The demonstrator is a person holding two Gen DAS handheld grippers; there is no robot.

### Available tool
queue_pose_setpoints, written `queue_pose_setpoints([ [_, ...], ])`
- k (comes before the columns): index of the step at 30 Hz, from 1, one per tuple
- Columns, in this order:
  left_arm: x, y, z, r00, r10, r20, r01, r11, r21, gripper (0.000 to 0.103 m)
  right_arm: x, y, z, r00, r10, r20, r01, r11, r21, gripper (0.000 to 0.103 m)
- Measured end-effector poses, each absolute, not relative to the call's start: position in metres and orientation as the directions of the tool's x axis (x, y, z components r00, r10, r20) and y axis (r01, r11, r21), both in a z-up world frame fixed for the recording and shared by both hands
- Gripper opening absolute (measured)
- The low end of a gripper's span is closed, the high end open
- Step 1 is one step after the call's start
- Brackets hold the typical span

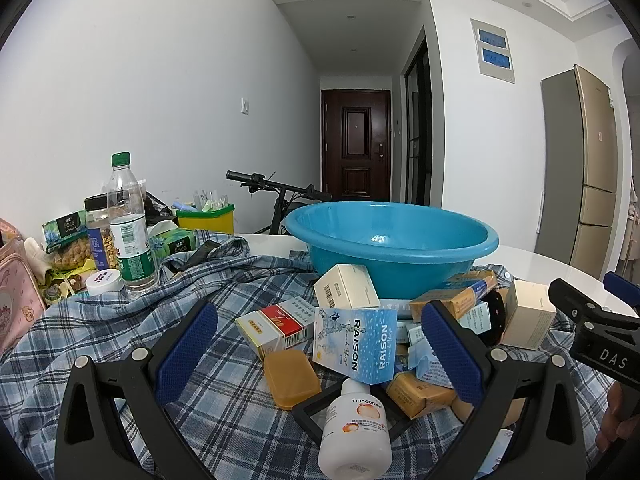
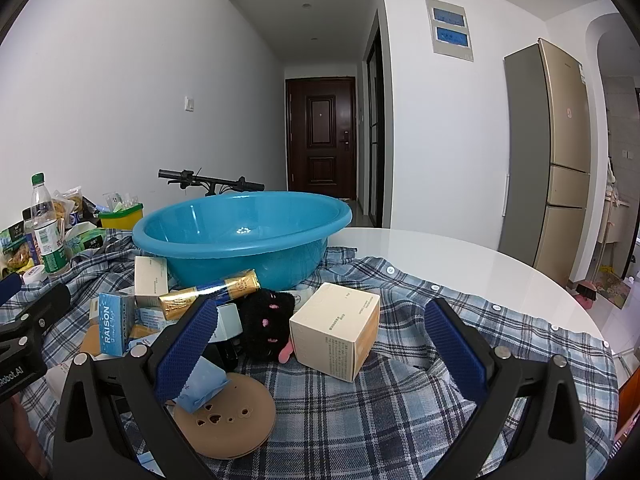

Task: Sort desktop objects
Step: 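Move both tools toward the pile of boxes beside the blue basin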

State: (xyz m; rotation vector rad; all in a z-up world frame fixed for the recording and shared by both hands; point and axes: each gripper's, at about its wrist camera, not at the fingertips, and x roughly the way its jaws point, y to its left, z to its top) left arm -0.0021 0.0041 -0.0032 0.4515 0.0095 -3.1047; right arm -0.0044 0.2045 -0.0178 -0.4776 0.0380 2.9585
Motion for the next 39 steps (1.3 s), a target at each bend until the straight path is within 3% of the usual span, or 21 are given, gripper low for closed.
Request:
queue_pose_setpoints([
  [9,-0.001,0.004,-0.003,-0.956,-0.027,-0.293,0.03,-1.0,-0.006,0.103,-0.006,0.209,-0.02,-0.937,0.135,-0.322,-0.146,-0.989,0.01,0.103],
  [16,-0.013,0.009,-0.002,-0.927,-0.028,-0.373,0.011,-0.999,0.046,0.103,-0.02,0.213,-0.023,-0.906,0.103,-0.411,-0.126,-0.992,0.029,0.103],
  [19,-0.016,0.006,0.012,-0.92,-0.014,-0.391,0.009,-1.0,0.014,0.103,-0.022,0.22,-0.013,-0.897,0.121,-0.425,-0.155,-0.987,0.047,0.103],
  [35,-0.033,-0.01,0.142,-0.971,-0.031,-0.235,0.032,-0.999,-0.004,0.103,-0.019,0.229,0.118,-0.968,0.09,-0.235,-0.107,-0.992,0.061,0.103],
  [39,-0.043,-0.005,0.161,-0.959,-0.042,-0.281,0.027,-0.998,0.058,0.103,-0.02,0.225,0.142,-0.978,0.076,-0.197,-0.09,-0.994,0.064,0.103],
])
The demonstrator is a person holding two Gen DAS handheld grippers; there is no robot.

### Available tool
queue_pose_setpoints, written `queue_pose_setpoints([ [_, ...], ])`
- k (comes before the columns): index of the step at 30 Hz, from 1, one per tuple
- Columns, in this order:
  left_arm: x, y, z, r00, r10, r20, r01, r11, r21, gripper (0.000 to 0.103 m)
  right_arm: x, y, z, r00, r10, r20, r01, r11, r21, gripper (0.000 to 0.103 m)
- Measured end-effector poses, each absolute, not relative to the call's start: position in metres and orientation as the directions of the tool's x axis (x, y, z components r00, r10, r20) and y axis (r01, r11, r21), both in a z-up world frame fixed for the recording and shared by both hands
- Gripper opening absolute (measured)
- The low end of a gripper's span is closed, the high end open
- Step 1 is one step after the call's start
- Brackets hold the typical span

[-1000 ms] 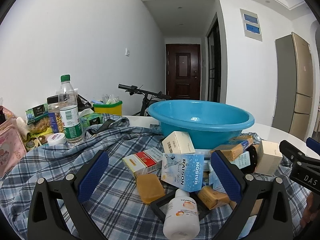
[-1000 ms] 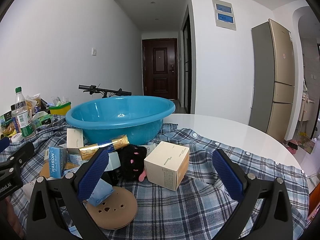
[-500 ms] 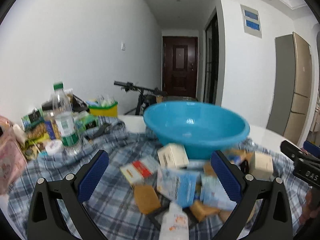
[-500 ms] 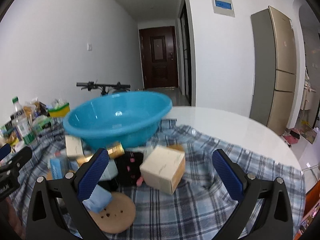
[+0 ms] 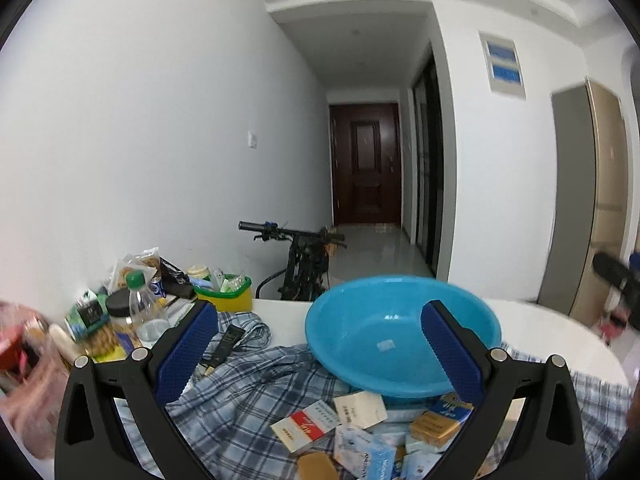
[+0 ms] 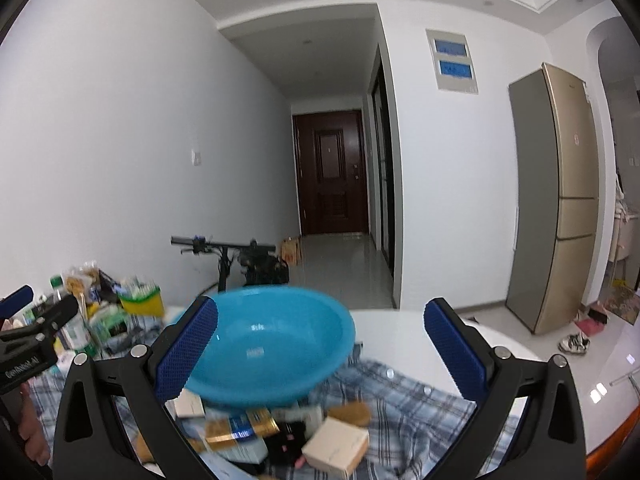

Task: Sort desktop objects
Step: 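Move both tools toward the pile of boxes beside the blue basin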

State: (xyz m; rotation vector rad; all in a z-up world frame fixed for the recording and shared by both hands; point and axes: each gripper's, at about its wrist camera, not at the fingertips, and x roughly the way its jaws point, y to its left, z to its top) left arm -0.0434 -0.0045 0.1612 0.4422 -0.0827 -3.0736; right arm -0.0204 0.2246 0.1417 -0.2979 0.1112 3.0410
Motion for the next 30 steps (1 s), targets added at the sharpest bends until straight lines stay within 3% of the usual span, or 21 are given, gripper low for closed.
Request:
queue_pose_setpoints([
  [6,-0.062,-0.005,0.17,-0.903,0.026,-0.428,-0.043,-0.999,0.031,0.103,-0.03,0.227,0.162,-0.966,0.013,-0.258,-0.044,-0.993,0.112,0.103],
  [9,-0.068,0.001,0.171,-0.875,0.005,-0.484,-0.047,-0.996,0.075,0.103,-0.037,0.226,0.166,-0.949,0.013,-0.314,-0.04,-0.996,0.08,0.103],
  [15,-0.071,0.003,0.159,-0.839,0.016,-0.544,-0.072,-0.994,0.081,0.103,-0.05,0.218,0.154,-0.899,0.032,-0.437,-0.015,-0.999,-0.042,0.103],
  [30,-0.079,0.013,0.104,-0.75,0.05,-0.66,-0.12,-0.991,0.061,0.103,-0.057,0.221,0.101,-0.82,-0.029,-0.572,0.033,-0.999,0.003,0.103],
])
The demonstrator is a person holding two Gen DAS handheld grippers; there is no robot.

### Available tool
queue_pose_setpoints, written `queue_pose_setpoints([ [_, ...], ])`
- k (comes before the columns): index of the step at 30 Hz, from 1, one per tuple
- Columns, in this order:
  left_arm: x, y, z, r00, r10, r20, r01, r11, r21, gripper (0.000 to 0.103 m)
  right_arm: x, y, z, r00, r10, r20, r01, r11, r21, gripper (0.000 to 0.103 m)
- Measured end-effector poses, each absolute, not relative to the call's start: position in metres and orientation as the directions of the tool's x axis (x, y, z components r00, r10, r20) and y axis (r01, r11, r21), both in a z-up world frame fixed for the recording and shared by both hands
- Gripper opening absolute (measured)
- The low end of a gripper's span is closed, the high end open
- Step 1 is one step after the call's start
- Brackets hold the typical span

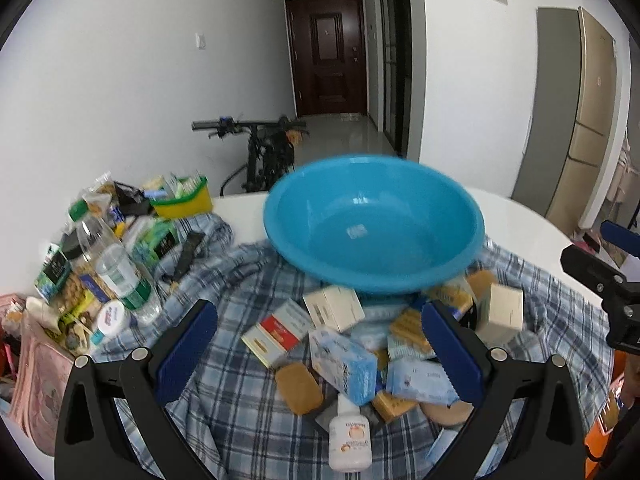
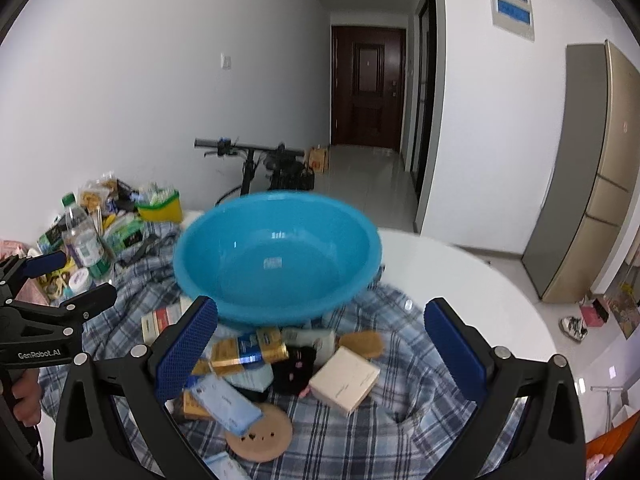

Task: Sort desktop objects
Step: 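Move both tools toward the pile of boxes beside the blue basin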

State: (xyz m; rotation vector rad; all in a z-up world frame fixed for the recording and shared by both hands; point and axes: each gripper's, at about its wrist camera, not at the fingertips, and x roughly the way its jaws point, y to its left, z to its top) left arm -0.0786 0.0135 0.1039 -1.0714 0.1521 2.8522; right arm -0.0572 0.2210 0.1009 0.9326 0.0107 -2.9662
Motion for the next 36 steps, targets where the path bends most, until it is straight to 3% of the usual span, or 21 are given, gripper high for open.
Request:
queue_pose_setpoints([
  [10,-0.078,0.015,0.057,-0.672,0.066,-0.738,-0.127,-0.991,0.028,0.103,-0.055,0.224,0.061,-0.767,-0.023,-0.641,0.016,-1.0,0.017,0.103],
  [36,-0.126,0.014,-0.018,-0.539,0.059,-0.84,-0.114,-0.993,0.004,0.103,-0.097,0.217,-0.011,-0.656,-0.045,-0.754,0.035,-0.999,0.029,0.103],
])
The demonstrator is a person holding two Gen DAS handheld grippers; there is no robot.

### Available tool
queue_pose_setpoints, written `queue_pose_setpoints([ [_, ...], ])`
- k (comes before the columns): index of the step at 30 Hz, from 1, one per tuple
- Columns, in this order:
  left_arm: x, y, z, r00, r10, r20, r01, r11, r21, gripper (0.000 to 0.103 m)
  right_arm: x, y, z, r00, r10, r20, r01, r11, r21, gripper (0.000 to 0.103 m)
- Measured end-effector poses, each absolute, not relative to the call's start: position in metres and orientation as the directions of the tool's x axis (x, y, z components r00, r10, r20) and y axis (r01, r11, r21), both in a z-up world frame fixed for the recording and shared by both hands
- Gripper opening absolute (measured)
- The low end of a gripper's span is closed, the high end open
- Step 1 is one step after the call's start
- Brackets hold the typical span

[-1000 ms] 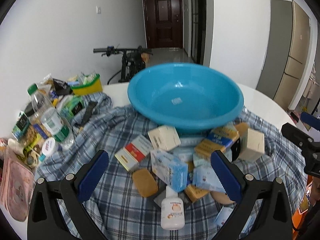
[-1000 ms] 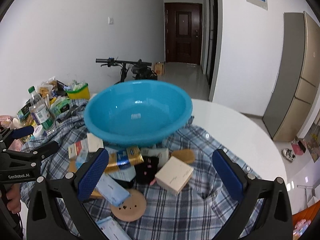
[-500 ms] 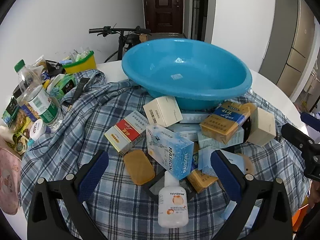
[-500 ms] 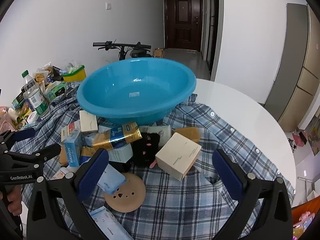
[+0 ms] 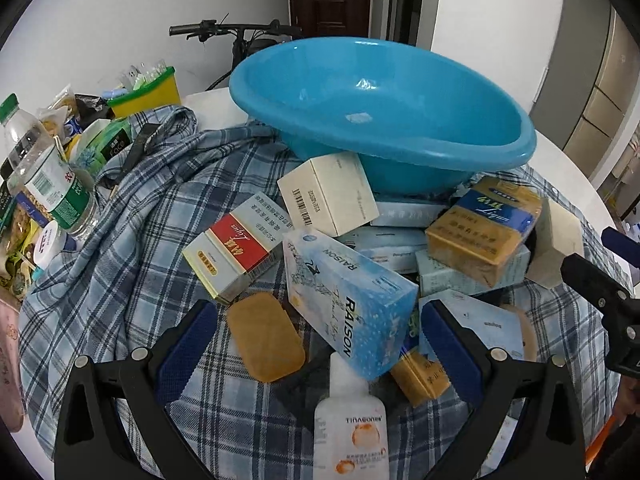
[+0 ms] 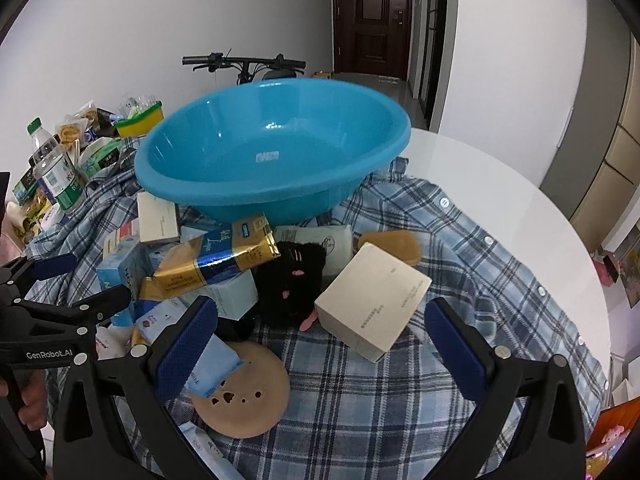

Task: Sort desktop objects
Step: 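Move both tools toward the pile of boxes beside the blue basin, then grasp the white-and-blue RAISON box with the left tool while the right tool approaches the cream box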

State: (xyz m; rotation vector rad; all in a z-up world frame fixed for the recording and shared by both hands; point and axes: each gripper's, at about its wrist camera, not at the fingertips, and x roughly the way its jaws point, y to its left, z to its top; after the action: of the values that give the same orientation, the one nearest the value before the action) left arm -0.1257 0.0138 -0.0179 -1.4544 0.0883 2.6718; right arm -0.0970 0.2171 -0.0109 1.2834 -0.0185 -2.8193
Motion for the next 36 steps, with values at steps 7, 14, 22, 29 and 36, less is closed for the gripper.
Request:
queue_pose_setpoints([
  [7,-0.134,0.009,-0.031,-0.516,0.093,-0.852,-0.117,-0.992,-0.037,0.103,-0.1,0.22,-0.019,-0.641,-0.045,-0.766,0.027,-0.999,0.036,0.103],
  [14,-0.132,-0.002,-0.026,-0.55,0.079,-0.831,-0.091,-0.995,-0.034,0.069,-0.101,0.223,-0.022,-0.635,-0.047,-0.771,0.017,-0.999,0.047,0.103],
  [22,-0.128,-0.022,-0.032,-0.538,0.058,-0.841,-0.058,-0.998,-0.031,0.051,-0.099,0.227,-0.024,-0.636,-0.049,-0.77,0.006,-0.998,0.058,0.103],
  [29,-0.129,-0.025,-0.029,-0.575,0.109,-0.811,-0.063,-0.994,-0.09,0.037,-0.099,0.227,-0.028,-0.632,-0.053,-0.773,0.005,-0.998,0.065,0.103],
  [36,-0.132,-0.007,-0.034,-0.529,0.193,-0.826,-0.158,-0.979,-0.127,0.034,-0.099,0.233,-0.03,-0.63,-0.048,-0.775,-0.014,-0.997,0.073,0.103],
])
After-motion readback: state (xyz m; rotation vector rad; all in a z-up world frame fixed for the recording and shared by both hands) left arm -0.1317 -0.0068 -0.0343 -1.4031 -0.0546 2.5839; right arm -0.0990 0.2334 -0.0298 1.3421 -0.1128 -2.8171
